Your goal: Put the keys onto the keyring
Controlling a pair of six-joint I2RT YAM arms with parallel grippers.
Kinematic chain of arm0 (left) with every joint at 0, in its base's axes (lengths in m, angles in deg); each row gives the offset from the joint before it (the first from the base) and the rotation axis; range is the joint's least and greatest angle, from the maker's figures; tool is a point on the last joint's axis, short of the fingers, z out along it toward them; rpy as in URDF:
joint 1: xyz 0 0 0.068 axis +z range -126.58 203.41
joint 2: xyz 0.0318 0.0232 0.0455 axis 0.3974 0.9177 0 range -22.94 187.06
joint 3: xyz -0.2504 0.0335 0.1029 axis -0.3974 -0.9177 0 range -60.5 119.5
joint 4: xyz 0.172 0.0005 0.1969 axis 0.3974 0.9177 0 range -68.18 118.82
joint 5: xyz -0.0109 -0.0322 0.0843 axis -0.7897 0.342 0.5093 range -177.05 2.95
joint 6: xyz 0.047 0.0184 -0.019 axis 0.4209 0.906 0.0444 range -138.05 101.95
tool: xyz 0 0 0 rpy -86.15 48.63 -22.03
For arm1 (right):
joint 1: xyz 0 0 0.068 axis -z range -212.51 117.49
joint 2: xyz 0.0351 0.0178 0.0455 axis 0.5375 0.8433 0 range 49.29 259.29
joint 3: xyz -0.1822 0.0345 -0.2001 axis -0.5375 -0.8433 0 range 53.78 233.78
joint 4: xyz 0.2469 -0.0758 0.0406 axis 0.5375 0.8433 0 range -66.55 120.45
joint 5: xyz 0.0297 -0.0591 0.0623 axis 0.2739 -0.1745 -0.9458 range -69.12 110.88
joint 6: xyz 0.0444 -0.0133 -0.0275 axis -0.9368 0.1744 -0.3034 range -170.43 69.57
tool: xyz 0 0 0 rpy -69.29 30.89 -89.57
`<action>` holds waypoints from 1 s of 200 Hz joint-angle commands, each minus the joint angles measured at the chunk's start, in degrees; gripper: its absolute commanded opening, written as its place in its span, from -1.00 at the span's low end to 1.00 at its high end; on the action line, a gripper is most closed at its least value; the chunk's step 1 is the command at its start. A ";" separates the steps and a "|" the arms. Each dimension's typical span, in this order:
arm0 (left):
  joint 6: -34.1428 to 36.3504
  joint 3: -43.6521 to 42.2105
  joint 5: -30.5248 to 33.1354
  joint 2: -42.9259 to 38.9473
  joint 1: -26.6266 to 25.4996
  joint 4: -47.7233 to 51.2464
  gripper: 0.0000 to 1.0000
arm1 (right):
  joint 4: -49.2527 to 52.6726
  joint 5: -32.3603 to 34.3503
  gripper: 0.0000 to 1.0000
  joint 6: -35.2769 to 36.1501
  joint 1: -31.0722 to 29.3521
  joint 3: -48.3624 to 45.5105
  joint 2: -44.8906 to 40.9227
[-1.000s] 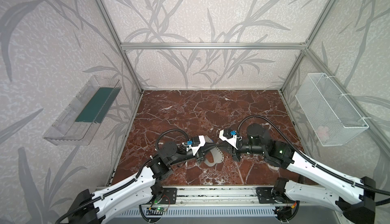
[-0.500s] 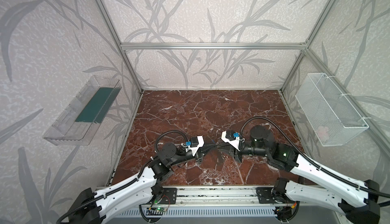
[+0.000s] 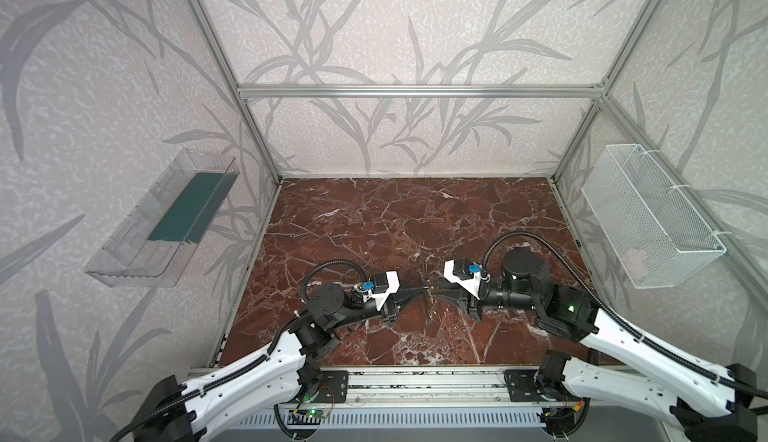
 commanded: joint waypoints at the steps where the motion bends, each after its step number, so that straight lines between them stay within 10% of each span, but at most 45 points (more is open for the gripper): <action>1: -0.68 0.77 -2.40 -0.63 0.27 -0.82 -1.00 | -1.55 -2.15 -0.59 0.20 0.47 -0.63 0.49; 200: -1.21 0.78 -3.67 -0.41 0.28 -2.90 -1.00 | -6.11 -7.93 -0.85 -2.31 0.74 -0.35 4.13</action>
